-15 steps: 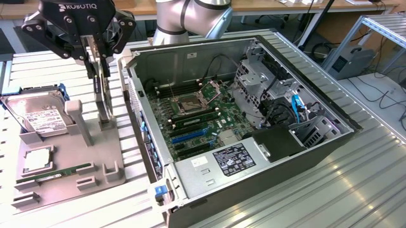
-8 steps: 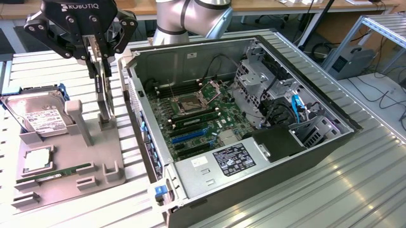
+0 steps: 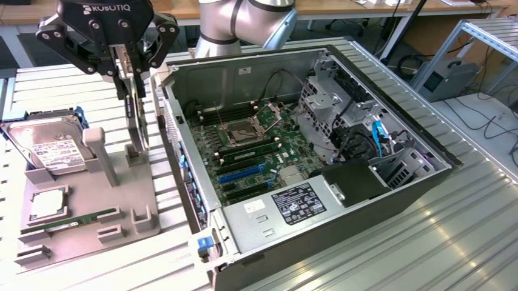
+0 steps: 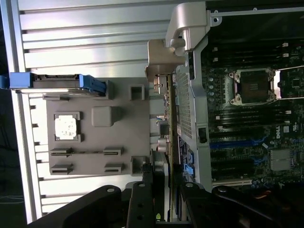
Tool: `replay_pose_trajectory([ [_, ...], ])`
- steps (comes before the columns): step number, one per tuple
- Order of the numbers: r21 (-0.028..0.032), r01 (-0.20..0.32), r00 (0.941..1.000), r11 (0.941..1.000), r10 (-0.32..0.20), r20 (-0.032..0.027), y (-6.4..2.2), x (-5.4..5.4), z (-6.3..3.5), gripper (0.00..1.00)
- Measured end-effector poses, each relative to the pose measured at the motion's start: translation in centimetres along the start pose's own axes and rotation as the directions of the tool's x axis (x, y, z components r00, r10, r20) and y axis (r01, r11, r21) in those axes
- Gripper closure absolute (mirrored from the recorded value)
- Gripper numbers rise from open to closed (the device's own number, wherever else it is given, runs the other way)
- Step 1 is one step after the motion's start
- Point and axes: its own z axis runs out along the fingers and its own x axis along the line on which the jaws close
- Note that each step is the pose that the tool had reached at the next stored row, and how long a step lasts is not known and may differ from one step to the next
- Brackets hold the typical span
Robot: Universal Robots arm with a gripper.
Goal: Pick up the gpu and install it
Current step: 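Pick up the gpu and move the gpu toward the slot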
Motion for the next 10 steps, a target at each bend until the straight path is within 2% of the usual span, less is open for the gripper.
replay_pose_trajectory([
  [10, 0.0000, 0.000, 1.0000, 1.0000, 0.000, 0.0000, 0.07, -0.89, 0.03, 0.73],
])
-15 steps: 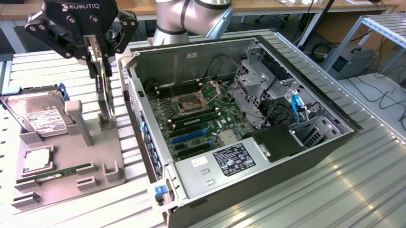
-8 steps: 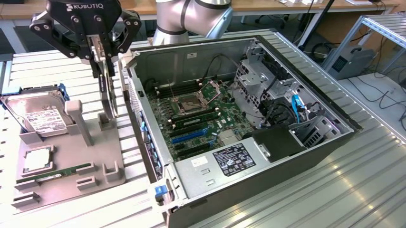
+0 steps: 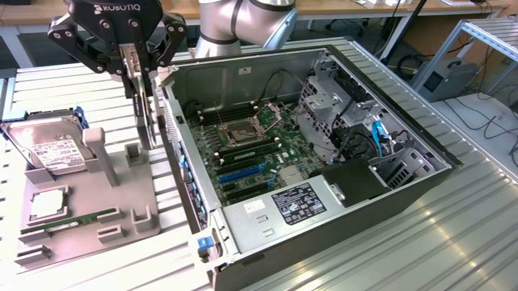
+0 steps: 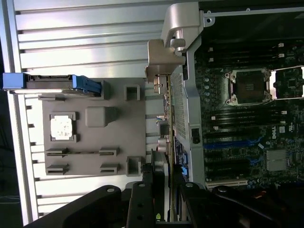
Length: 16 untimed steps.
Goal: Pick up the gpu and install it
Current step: 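Pick up the gpu and move the gpu toward the slot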
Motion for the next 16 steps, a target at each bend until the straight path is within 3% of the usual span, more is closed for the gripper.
replay_pose_trajectory([
  [16, 0.0000, 0.000, 1.0000, 1.0000, 0.000, 0.0000, 0.06, -0.73, 0.04, 0.73],
])
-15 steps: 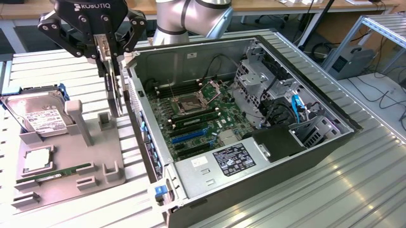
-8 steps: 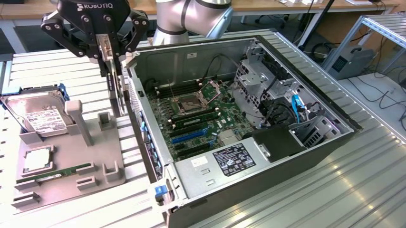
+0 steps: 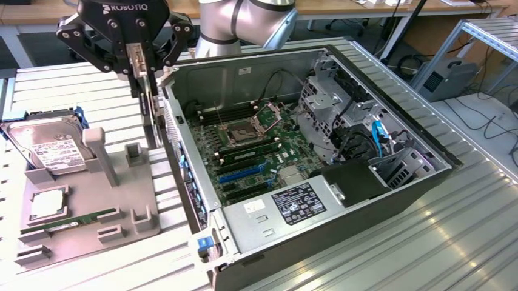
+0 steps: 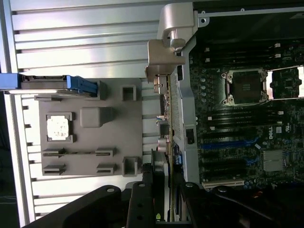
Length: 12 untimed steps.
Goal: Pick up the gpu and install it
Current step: 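Pick up the gpu and move the gpu toward the slot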
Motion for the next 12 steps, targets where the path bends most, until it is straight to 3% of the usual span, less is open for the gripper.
replay_pose_trajectory([
  [12, 0.0000, 0.000, 1.0000, 1.0000, 0.000, 0.0001, 0.05, -0.69, 0.06, 0.73],
])
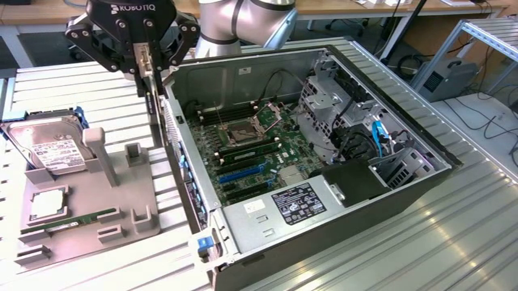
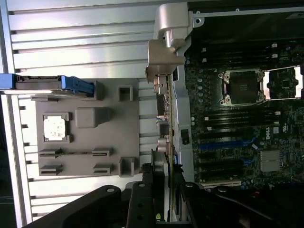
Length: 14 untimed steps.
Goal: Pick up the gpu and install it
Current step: 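Pick up the gpu and move the gpu toward the slot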
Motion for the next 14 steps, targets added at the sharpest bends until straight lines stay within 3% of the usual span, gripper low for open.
replay_pose_trajectory([
  [14, 0.0000, 0.000, 1.0000, 1.0000, 0.000, 0.0000, 0.06, -0.77, 0.06, 0.73],
])
